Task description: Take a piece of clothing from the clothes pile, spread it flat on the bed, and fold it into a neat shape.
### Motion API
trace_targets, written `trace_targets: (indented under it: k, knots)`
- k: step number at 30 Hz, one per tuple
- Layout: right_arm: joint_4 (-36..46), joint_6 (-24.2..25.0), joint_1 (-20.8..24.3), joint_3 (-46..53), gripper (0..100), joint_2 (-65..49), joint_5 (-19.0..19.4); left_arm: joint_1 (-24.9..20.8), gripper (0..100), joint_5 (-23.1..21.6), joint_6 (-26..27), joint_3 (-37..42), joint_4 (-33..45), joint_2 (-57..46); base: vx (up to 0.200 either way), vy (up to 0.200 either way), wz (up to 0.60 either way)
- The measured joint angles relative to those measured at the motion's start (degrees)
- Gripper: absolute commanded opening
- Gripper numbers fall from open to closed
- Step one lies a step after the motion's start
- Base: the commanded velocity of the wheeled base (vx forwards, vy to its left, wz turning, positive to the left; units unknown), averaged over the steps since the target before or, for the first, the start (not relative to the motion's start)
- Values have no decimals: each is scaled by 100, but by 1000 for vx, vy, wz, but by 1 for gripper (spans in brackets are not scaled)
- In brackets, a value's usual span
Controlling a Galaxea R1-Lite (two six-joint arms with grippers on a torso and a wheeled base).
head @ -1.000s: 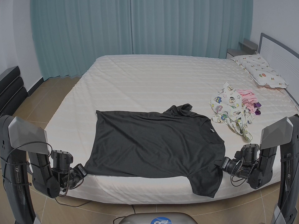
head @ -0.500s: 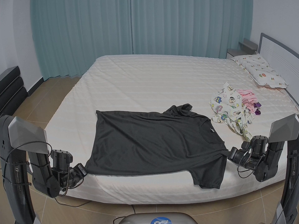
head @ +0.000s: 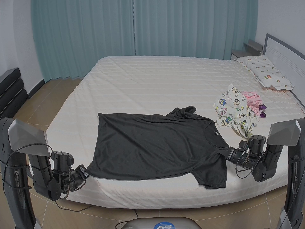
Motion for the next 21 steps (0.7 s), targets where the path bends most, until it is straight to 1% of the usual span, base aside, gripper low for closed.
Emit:
trace_targets:
  k: [5, 9, 13, 17, 21]
  knots:
    - [9, -91, -155, 149, 100, -49, 1, 0, 0, 0, 0, -9, 0, 5, 0, 0, 0]
    - [11, -261, -313, 391, 100, -132, 1, 0, 0, 2, -2, -11, 0, 7, 0, 0, 0]
    - [-35, -644, -424, 738, 100, -160, 94, 0, 0, 2, 0, -13, 0, 7, 0, 0, 0]
    - [-134, -978, -427, 995, 100, -149, 382, 0, 0, 0, 0, -13, 2, 10, 0, 0, 0]
    - [-165, -1005, -300, 1058, 100, -101, 417, 0, 0, 0, 2, -13, 5, 13, 0, 0, 0]
